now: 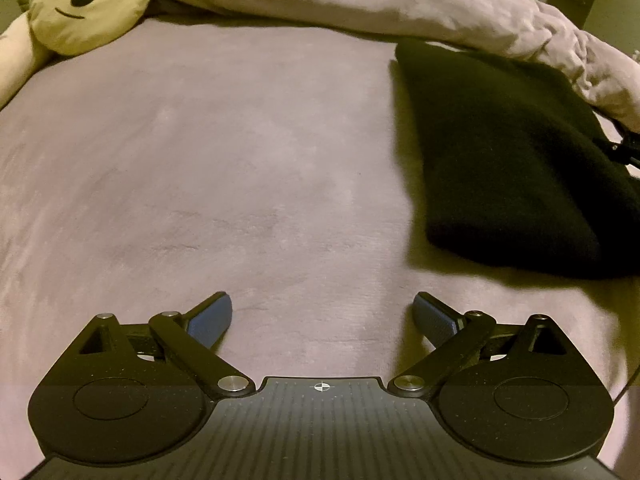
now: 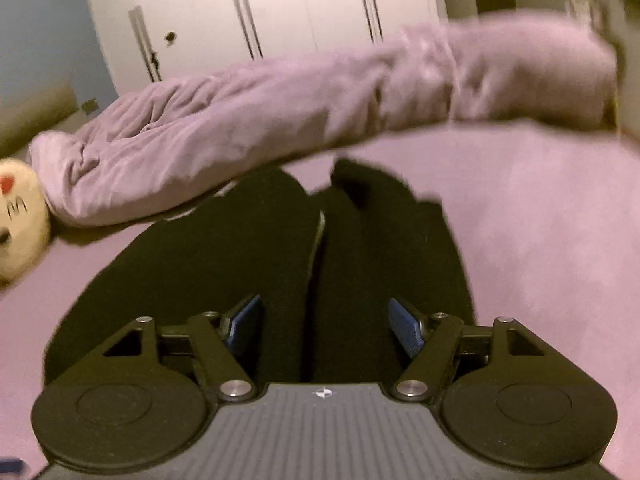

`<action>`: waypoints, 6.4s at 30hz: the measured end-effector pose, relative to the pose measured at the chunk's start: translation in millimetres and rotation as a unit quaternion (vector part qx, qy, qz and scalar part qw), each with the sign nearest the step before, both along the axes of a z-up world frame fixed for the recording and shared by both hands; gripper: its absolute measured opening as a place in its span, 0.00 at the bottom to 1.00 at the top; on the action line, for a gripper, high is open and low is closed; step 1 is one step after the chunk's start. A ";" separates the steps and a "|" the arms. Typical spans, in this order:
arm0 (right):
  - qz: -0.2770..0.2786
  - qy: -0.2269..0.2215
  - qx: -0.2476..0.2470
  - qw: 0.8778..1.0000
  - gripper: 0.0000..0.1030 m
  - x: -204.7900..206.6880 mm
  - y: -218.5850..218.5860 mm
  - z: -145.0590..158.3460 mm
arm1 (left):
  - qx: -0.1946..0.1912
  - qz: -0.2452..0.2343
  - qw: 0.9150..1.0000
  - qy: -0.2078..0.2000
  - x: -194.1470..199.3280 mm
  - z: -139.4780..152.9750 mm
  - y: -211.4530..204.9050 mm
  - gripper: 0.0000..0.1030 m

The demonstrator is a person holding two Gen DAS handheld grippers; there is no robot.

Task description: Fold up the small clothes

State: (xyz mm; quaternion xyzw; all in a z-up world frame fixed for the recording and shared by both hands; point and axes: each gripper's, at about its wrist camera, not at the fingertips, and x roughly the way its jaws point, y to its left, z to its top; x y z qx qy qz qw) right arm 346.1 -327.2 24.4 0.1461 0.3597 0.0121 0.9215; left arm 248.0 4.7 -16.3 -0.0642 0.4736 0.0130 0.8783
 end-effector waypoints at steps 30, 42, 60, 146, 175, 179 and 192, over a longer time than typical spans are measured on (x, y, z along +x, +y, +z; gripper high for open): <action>0.052 -0.163 -0.181 0.969 0.15 -9.6 30.5 51.2 | 0.004 -0.023 0.994 -0.103 50.5 63.2 -41.8 0.97; -0.001 -0.053 -0.151 0.987 0.29 -6.3 -17.3 4.4 | 0.009 -0.055 0.997 -0.055 73.5 24.8 -66.3 1.00; 0.049 -0.056 -0.115 0.991 0.19 -50.5 7.0 -28.0 | 0.021 -0.066 0.995 -0.073 73.5 52.6 -85.3 0.99; 0.018 -0.023 0.092 0.995 0.57 -16.0 -0.5 9.8 | -0.166 -0.046 0.984 -0.050 129.4 48.6 35.0 0.78; -0.010 -0.102 -0.231 0.967 0.68 50.9 112.9 -42.8 | -0.026 0.000 0.993 -0.112 163.8 -16.6 -39.6 1.00; -0.012 -0.096 -0.244 0.965 0.73 57.3 116.0 -50.0 | -0.037 0.004 0.993 -0.115 166.6 -23.8 -37.4 1.00; 0.030 -0.141 -0.265 0.954 0.79 37.0 146.3 7.5 | 0.001 0.012 0.997 -0.081 148.5 23.8 -27.9 1.00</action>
